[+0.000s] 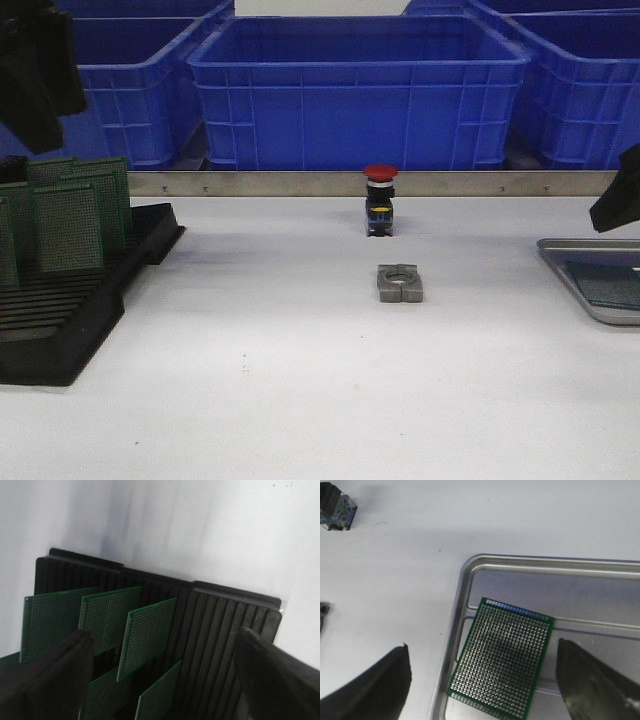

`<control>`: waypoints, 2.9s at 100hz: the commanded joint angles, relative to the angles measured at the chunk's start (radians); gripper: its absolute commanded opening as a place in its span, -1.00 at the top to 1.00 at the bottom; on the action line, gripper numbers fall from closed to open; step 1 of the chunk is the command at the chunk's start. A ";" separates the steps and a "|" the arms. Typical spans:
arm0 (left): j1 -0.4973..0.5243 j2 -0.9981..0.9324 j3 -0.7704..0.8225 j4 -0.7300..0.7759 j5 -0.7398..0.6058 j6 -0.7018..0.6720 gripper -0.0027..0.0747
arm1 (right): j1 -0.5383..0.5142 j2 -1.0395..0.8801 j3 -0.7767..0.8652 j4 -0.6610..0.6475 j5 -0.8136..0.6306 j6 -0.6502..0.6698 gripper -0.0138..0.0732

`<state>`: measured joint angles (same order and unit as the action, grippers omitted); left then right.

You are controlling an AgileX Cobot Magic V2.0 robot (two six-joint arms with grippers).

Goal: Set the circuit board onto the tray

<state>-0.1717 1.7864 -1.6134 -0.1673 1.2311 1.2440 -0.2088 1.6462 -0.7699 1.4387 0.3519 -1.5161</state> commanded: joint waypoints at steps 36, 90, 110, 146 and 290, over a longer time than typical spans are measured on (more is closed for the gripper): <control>0.003 0.090 -0.033 0.032 -0.100 -0.015 -0.48 | -0.007 -0.046 -0.027 0.016 0.038 -0.002 -0.72; 0.003 0.147 -0.033 0.031 -0.009 -0.015 0.28 | -0.007 -0.046 -0.027 0.016 0.038 -0.002 -0.72; 0.003 0.147 -0.038 0.034 0.016 -0.013 0.98 | -0.007 -0.046 -0.027 0.016 0.042 -0.002 -0.72; -0.013 0.144 -0.124 -0.035 0.048 -0.015 0.98 | -0.007 -0.065 -0.027 0.016 0.146 -0.011 -0.72; -0.347 0.107 -0.165 -0.509 0.047 -0.003 0.98 | 0.430 -0.075 -0.027 0.195 0.391 -0.494 -0.59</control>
<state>-0.5109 1.9593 -1.7485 -0.6175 1.2255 1.2447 0.2190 1.5985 -0.7699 1.5582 0.7006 -1.9945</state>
